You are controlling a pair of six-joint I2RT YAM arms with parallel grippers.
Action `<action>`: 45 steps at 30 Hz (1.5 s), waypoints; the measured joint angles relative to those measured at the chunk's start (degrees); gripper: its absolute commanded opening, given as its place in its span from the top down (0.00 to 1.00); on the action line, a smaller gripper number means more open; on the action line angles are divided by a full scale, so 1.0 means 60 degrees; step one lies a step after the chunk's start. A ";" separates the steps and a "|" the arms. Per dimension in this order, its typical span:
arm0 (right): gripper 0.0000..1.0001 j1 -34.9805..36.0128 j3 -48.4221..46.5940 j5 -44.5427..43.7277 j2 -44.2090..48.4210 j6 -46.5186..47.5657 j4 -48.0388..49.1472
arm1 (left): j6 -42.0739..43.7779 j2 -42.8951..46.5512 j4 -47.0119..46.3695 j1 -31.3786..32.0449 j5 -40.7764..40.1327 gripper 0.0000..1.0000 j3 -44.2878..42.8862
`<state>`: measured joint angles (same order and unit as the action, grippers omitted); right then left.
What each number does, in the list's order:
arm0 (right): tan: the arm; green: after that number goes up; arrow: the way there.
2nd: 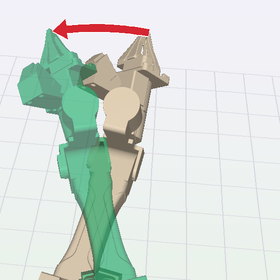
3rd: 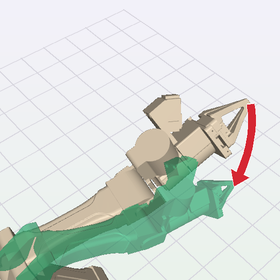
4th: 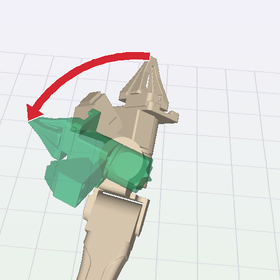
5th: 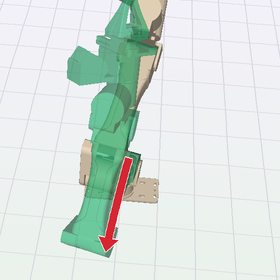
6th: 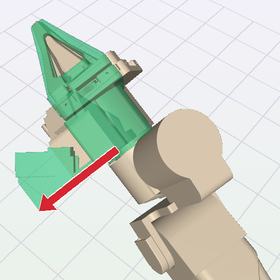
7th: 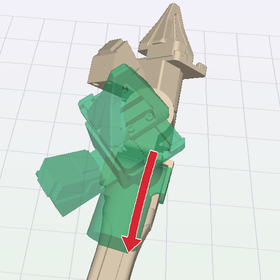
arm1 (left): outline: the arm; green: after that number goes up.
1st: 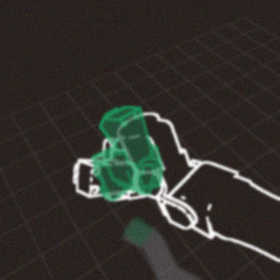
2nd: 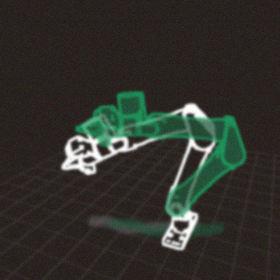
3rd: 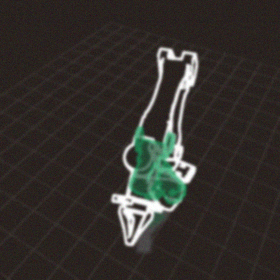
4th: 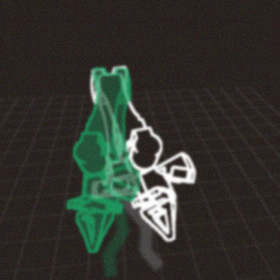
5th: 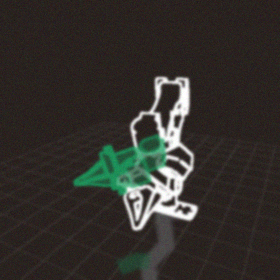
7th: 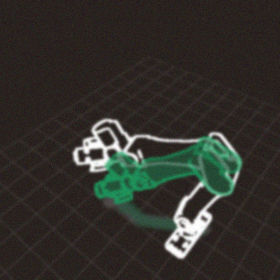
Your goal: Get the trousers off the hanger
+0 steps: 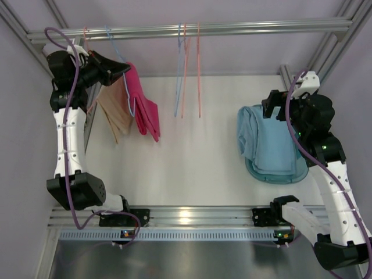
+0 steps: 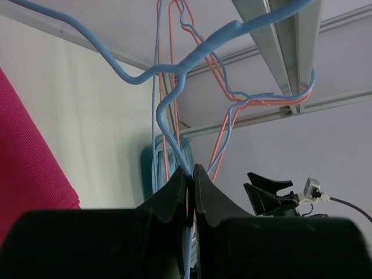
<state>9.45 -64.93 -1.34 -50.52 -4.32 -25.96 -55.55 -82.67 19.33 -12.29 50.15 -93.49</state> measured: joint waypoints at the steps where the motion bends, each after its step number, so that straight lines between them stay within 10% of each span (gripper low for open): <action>1: 0.01 0.0000 0.0000 0.0011 0.0000 -0.0004 0.0000 | -0.0084 0.0000 -0.0091 0.0000 0.0000 1.00 0.0029; 19: 0.01 0.0000 0.0000 0.0433 0.0000 -0.0018 0.0004 | -0.0437 0.0590 -0.2091 0.0918 -0.0535 1.00 0.0168; 34: 0.01 0.0193 0.0798 0.4455 0.0255 -0.0648 0.2929 | -0.1625 0.3275 -0.2495 0.1526 -0.0900 1.00 0.2652; 45: 0.01 0.4940 -0.0437 0.2208 -0.2350 0.0095 0.4743 | -0.1610 0.4022 -0.2310 0.1555 -0.1315 1.00 0.2758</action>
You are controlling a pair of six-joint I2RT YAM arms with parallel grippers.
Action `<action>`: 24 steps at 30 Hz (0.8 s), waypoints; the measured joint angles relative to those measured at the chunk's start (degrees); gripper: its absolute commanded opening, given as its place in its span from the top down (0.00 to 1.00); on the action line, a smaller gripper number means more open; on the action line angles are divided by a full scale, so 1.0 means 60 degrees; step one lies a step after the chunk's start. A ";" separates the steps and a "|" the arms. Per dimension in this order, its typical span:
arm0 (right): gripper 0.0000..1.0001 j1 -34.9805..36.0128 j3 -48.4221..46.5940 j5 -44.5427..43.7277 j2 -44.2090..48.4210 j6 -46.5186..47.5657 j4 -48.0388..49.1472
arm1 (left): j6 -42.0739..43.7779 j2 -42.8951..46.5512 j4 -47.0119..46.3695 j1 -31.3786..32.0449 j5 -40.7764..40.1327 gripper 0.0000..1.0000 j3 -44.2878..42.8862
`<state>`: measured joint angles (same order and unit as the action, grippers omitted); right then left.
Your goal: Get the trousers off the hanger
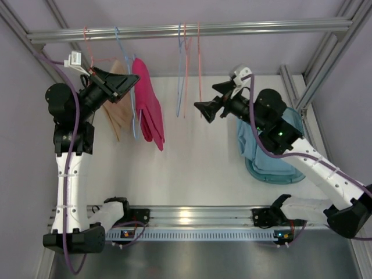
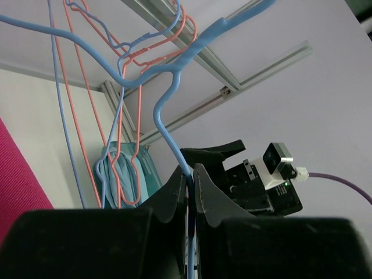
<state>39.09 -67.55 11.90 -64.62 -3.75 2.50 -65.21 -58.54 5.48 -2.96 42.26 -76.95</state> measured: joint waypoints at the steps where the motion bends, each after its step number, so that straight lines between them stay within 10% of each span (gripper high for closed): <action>1: 0.01 0.0375 -0.0084 -0.0317 -0.0270 0.0076 0.0182 | 0.0033 0.0000 0.0040 0.0000 -0.0062 1.00 -0.0044; 24: 0.03 0.3963 -0.1279 -0.3078 -0.4222 0.1920 0.3198 | 0.0018 -0.0171 0.0812 0.0000 -0.0703 1.00 -0.0820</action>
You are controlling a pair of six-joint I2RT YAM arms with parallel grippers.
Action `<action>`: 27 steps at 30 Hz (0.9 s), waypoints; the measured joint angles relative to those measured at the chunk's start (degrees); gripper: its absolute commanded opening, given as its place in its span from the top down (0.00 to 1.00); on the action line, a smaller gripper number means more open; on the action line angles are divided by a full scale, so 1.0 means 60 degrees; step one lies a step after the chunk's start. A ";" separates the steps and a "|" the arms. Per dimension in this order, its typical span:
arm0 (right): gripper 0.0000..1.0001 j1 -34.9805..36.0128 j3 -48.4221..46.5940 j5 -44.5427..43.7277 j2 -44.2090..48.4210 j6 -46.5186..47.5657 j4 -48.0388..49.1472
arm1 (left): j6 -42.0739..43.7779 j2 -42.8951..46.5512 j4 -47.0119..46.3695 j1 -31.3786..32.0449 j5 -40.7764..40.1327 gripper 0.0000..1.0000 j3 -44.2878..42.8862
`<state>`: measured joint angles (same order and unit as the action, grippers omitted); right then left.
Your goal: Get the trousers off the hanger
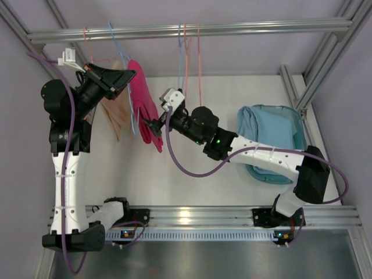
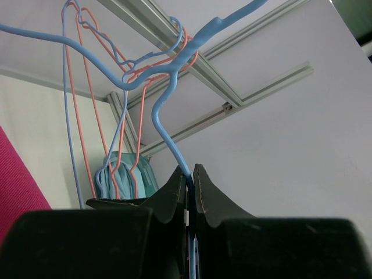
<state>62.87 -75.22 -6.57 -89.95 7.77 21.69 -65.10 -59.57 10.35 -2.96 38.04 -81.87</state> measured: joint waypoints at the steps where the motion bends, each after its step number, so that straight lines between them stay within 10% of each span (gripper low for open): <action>1: 0.09 0.0000 -0.0109 -0.0033 -0.0091 0.0087 0.0106 | -0.0004 0.0000 0.0007 0.0000 0.0000 1.00 0.0000; 7: 0.29 -0.0007 -0.0503 -0.0259 -0.0532 0.0386 0.0477 | -0.0091 0.0000 0.0011 0.0000 0.0000 1.00 0.0000; 18: 0.28 -0.0127 -0.1184 -0.0674 -0.1242 0.0801 0.0834 | -0.0135 -0.0015 0.0004 -0.0004 -0.0025 1.00 -0.0164; 23: 0.13 -0.0197 -0.1239 -0.0743 -0.1559 0.1075 0.1096 | -0.0138 -0.0102 0.0007 -0.0004 -0.0033 1.00 -0.0259; 27: 0.24 -0.0259 -0.1297 -0.0834 -0.1836 0.1206 0.1166 | -0.0178 -0.0168 0.0040 -0.0004 -0.0007 1.00 -0.0266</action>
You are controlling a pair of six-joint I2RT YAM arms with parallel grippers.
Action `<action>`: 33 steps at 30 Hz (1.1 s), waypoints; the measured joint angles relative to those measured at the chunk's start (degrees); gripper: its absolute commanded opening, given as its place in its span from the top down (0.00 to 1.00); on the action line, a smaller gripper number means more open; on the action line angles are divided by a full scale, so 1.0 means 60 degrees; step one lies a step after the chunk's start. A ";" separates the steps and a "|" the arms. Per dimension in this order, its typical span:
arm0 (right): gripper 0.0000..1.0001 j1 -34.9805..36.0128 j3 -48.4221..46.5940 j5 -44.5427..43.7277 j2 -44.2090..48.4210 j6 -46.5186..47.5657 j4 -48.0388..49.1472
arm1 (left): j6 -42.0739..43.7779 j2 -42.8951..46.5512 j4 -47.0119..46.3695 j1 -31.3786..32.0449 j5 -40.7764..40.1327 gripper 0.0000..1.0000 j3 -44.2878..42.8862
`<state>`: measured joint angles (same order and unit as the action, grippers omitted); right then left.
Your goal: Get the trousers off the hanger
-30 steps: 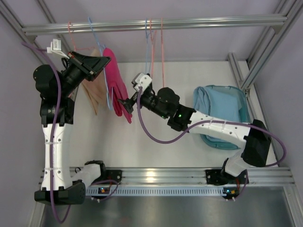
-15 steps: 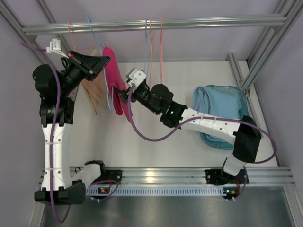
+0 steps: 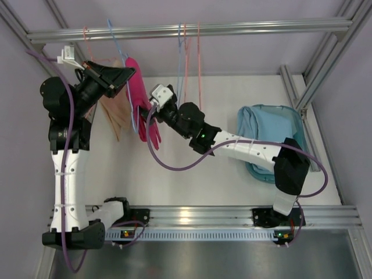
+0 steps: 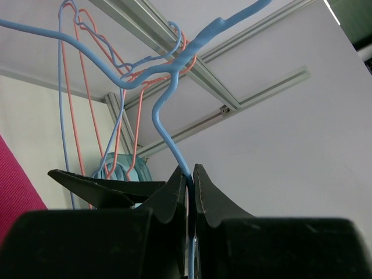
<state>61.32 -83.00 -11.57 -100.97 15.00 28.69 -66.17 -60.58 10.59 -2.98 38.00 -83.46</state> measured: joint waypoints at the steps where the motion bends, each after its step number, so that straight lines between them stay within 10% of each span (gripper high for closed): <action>1: 0.26 -0.0025 -0.0058 -0.0004 -0.0066 0.0000 -0.0004 | -0.0004 -0.0015 0.0033 -0.0004 0.0004 1.00 0.0000; 12: 1.00 -0.0393 -0.0452 0.0372 -0.0127 -0.0208 -0.0288 | -0.0018 -0.0040 -0.0047 -0.0004 -0.0029 1.00 0.0000; 33: 1.00 -0.0514 -0.1184 0.0805 0.2382 -0.0980 -0.3413 | 0.0947 0.0659 -0.0474 0.0004 -0.0178 1.00 0.1967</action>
<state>58.24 -90.11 -6.74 -86.67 9.13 8.21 -60.49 -56.62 7.75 -2.96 36.93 -71.66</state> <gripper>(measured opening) 0.049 0.096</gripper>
